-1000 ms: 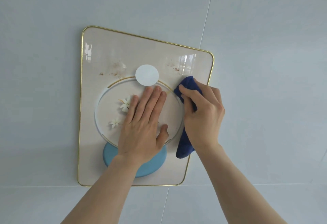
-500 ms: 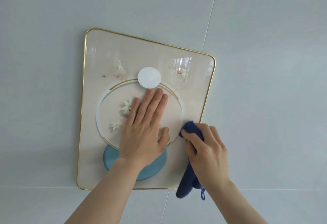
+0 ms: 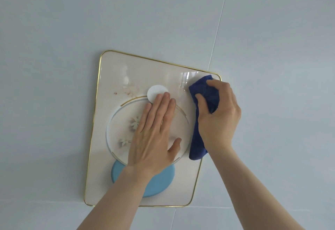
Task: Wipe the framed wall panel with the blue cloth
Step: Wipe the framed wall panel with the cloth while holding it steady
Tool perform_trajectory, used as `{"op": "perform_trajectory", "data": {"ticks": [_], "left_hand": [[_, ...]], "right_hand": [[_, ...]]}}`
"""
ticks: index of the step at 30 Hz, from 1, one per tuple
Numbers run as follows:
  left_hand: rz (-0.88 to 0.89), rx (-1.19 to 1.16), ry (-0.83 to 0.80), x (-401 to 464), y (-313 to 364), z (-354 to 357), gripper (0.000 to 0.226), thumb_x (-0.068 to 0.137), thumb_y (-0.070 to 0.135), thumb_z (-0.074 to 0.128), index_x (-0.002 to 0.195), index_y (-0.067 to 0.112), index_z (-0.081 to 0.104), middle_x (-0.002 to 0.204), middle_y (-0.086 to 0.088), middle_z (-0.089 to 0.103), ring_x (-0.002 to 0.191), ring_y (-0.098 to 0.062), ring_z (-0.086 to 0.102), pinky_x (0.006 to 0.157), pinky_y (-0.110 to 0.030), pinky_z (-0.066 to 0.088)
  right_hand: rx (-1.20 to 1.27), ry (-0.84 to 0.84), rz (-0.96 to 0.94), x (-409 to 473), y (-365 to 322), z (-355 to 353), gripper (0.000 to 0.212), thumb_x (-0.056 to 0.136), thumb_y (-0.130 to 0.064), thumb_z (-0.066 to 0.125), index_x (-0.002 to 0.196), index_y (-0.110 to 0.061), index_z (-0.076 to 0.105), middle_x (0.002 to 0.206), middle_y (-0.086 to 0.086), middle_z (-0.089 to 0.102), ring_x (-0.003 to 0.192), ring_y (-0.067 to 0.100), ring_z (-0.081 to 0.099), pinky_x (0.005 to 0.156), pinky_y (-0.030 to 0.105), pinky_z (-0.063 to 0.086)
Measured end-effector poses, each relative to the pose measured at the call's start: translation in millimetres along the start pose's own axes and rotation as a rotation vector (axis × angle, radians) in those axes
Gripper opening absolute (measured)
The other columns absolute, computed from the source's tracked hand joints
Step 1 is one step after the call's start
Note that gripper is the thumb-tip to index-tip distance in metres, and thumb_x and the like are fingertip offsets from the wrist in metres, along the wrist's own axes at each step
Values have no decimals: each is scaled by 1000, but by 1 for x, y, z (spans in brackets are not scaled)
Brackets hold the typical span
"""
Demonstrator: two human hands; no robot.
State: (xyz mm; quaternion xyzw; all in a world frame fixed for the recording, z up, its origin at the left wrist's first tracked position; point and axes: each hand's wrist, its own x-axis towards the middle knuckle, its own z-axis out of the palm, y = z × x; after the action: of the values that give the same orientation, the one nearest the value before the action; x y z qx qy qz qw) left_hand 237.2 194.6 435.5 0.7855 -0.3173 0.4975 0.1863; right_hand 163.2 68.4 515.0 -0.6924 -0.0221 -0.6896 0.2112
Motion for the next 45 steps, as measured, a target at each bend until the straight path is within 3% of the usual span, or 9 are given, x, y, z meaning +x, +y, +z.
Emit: {"op": "perform_trajectory", "data": {"ticks": [7,13,17,22,25,29,33,39,45], "left_hand": [[-1,13,-11,3,-7,10,106,87,54,59,165,8,4,176,-8,0,163,-21,-2,133,-46,13],[-8,44,6,3,-6,16,105,87,54,55,165,7,3,176,-10,-2,163,-23,-2,133,-46,13],[-12,41,6,3,-6,17,105,87,54,55,165,6,3,176,-11,0,163,-24,-2,132,-47,14],[-5,22,9,3,-8,13,105,87,54,56,165,7,4,176,-9,0,163,-21,-2,133,-45,12],[-2,5,2,2,-8,11,105,87,55,58,165,9,4,176,-8,-1,163,-21,-1,132,-45,14],[-6,3,1,3,-6,10,105,87,54,56,165,9,1,176,-7,-4,163,-20,-4,133,-44,10],[-14,4,1,3,-5,12,107,86,53,56,165,9,-1,176,-8,-6,163,-21,-4,133,-45,9],[-18,17,6,3,-6,13,105,87,53,57,165,7,3,176,-10,0,163,-22,-3,133,-46,10],[-13,10,16,3,-7,12,104,88,54,58,165,7,5,176,-8,2,163,-20,-2,133,-44,9]], "right_hand": [[-84,76,-124,-3,5,29,30,90,-7,75,119,-15,75,121,-1,74,103,23,66,91,7,40],[-212,79,-322,1,7,41,20,97,-16,70,115,-15,78,122,3,74,104,29,65,80,27,50],[-266,3,-470,-1,10,41,19,98,-10,67,114,-13,78,125,8,73,106,30,64,84,29,52],[-324,-94,-526,-14,21,23,25,97,-2,63,114,-14,77,128,4,71,106,30,62,83,33,55],[-365,-109,-496,-11,26,10,28,93,-2,66,116,-15,76,126,3,71,105,29,61,84,31,53],[-349,17,-286,21,14,17,32,89,4,63,112,-13,77,121,4,72,105,31,60,80,24,45],[-294,36,-330,27,11,24,33,85,12,61,107,-7,78,120,8,73,104,35,61,86,17,39],[-206,-58,-458,11,-2,43,24,93,0,64,110,-9,78,122,7,73,106,32,64,84,33,52],[-264,-119,-489,-4,15,28,35,86,9,64,113,-10,77,125,8,72,105,34,64,76,43,55]]}}
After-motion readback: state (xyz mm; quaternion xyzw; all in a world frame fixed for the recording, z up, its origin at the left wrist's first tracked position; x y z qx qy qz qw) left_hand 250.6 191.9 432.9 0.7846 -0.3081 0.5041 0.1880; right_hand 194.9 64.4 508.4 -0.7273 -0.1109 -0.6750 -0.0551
